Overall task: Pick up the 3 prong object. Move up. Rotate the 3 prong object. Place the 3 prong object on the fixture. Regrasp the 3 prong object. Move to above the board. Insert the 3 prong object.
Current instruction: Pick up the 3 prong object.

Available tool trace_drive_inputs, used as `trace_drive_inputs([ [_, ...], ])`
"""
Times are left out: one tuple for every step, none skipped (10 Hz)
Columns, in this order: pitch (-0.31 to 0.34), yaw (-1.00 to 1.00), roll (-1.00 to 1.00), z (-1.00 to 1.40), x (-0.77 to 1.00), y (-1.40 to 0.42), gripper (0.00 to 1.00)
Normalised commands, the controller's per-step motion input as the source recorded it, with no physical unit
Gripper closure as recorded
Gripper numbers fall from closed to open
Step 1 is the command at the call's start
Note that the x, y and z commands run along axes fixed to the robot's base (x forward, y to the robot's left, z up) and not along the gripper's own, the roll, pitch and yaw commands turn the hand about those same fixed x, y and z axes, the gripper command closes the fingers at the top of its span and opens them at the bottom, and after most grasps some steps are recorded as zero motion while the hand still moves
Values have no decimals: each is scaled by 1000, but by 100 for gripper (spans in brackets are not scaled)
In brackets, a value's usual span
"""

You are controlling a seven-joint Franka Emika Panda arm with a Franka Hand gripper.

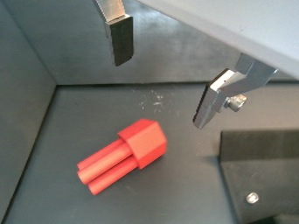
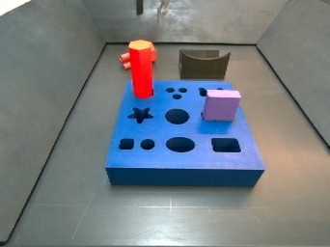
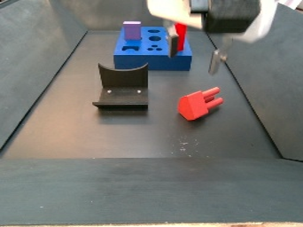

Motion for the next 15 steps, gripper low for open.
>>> trace_drive_inputs([
  [-57, -709, 91, -486, 0, 80, 0],
  [-76, -646, 86, -463, 0, 0, 0],
  [-51, -369, 0, -91, 0, 0, 0],
  [-44, -11, 0, -123, -11, 0, 0],
  [-134, -286, 140, -829, -23, 0, 0],
  [-106, -240, 144, -826, 0, 0, 0],
  [-96, -226, 153, -771, 0, -9, 0],
  [-143, -266, 113, -729, 0, 0, 0],
  [-133, -249, 100, -680, 0, 0, 0],
  [-171, -263, 61, -691, 0, 0, 0],
  [-124, -234, 84, -689, 0, 0, 0],
  [-157, -249, 73, -711, 0, 0, 0],
  [-169, -246, 40, -586, -54, 0, 0],
  [-150, -194, 11, -494, -54, 0, 0],
  [10, -103, -21, 0, 6, 0, 0],
])
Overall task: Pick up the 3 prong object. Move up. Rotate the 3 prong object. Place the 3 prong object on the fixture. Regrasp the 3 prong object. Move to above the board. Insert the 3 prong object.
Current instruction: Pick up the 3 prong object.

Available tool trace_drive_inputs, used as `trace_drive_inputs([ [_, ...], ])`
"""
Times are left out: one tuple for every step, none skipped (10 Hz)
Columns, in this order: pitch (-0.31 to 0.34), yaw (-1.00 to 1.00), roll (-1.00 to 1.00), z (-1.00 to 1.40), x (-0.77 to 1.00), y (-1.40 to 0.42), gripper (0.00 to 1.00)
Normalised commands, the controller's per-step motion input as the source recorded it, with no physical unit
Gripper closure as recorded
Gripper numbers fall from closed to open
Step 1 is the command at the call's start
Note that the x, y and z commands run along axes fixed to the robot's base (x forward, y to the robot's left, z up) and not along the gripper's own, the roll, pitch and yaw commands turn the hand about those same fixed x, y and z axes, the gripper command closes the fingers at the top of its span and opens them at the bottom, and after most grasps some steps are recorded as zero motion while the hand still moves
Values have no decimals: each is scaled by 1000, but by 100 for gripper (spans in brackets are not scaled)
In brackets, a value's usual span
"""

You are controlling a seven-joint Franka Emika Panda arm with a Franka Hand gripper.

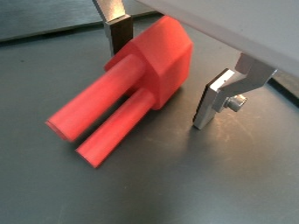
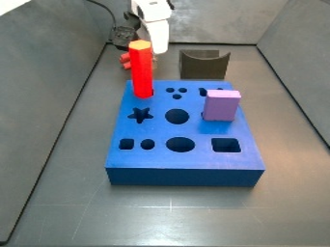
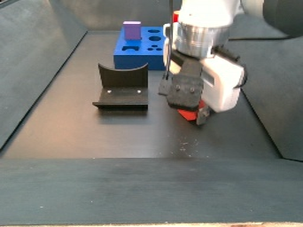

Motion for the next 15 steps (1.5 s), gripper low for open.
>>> trace_drive_inputs([
  [0, 0, 13, 0, 0, 0, 0],
  [0, 0, 0, 0, 0, 0, 100],
  [0, 0, 6, 0, 0, 0, 100],
  [0, 0, 10, 0, 0, 0, 100],
  [0, 0, 9, 0, 0, 0, 100],
  [0, 0, 7, 0, 0, 0, 100],
  [0, 0, 4, 0, 0, 0, 100],
  [0, 0, 10, 0, 0, 0, 100],
  [0, 0, 10, 0, 0, 0, 100],
  [0, 0, 11, 0, 0, 0, 100],
  [0, 0, 9, 0, 0, 0, 100],
  [0, 0, 11, 0, 0, 0, 100],
  [0, 0, 11, 0, 0, 0, 100],
  [0, 0, 6, 0, 0, 0, 100],
  [0, 0, 6, 0, 0, 3, 100],
])
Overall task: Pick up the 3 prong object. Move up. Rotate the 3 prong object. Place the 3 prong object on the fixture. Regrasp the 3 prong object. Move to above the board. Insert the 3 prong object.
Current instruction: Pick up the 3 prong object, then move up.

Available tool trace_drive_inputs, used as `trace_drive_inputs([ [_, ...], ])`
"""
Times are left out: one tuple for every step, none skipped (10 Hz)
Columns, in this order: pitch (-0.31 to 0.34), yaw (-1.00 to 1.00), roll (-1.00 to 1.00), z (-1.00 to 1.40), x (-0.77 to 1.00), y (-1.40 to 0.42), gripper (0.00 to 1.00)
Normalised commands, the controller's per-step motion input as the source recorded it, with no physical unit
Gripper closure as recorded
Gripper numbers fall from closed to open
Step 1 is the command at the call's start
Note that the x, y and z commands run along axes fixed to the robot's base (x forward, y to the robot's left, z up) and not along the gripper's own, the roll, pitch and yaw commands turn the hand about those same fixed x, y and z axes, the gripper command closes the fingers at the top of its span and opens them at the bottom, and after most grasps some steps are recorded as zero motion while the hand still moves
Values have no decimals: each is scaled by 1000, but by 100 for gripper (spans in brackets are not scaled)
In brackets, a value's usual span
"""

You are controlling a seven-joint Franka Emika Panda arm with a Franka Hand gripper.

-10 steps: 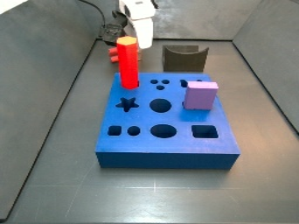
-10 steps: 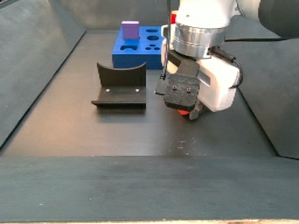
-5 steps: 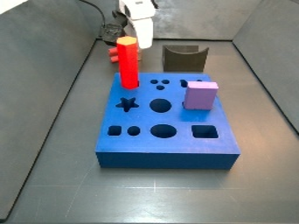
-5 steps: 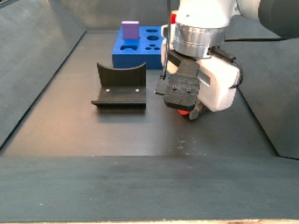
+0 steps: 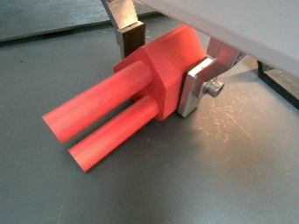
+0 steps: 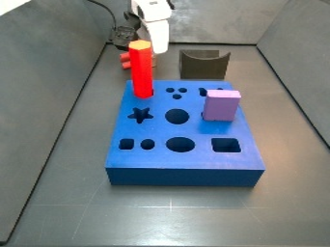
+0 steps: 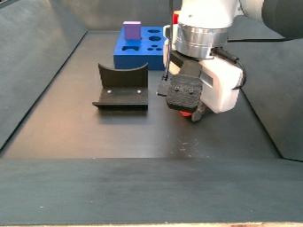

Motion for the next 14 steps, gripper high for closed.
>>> trace_drive_inputs([
  [0, 0, 0, 0, 0, 0, 100],
  [0, 0, 0, 0, 0, 0, 100],
  [0, 0, 0, 0, 0, 0, 100],
  [0, 0, 0, 0, 0, 0, 100],
  [0, 0, 0, 0, 0, 0, 100],
  [0, 0, 0, 0, 0, 0, 100],
  [0, 0, 0, 0, 0, 0, 100],
  [0, 0, 0, 0, 0, 0, 100],
  [0, 0, 0, 0, 0, 0, 100],
  [0, 0, 0, 0, 0, 0, 100],
  [0, 0, 0, 0, 0, 0, 100],
  [0, 0, 0, 0, 0, 0, 100],
  [0, 0, 0, 833, 0, 0, 100],
  [21, 8, 8, 788, -31, 54, 100],
])
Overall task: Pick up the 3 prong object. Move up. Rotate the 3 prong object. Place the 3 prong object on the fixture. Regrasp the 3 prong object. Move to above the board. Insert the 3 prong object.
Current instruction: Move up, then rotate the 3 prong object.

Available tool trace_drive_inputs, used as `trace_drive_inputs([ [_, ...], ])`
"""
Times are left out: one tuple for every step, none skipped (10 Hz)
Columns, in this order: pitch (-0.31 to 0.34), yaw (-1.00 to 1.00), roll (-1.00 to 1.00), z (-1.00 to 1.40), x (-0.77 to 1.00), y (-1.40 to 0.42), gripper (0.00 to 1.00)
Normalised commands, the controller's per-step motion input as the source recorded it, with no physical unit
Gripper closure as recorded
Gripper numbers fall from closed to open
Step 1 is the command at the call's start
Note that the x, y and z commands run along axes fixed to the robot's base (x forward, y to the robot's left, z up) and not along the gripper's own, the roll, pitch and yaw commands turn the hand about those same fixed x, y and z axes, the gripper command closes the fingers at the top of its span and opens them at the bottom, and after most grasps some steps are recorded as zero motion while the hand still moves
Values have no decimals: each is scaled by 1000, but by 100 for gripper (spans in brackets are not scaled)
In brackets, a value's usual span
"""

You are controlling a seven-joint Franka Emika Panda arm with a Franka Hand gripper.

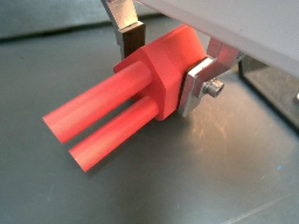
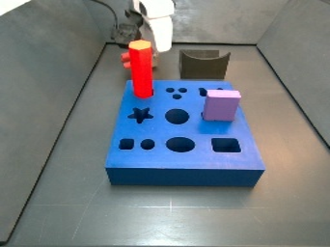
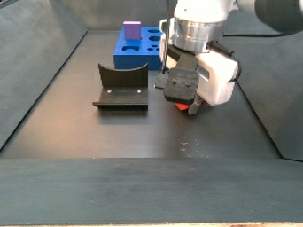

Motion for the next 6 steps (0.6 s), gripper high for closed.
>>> trace_drive_inputs([
  [37, 0, 9, 694, -32, 47, 100],
  [52, -10, 12, 535, -18, 27, 100],
  [54, -15, 17, 397, -18, 18, 100],
  [52, -16, 26, 203, -23, 14, 100],
  [0, 0, 0, 0, -573, 104, 100],
  [-19, -4, 5, -44, -535, 101, 100],
])
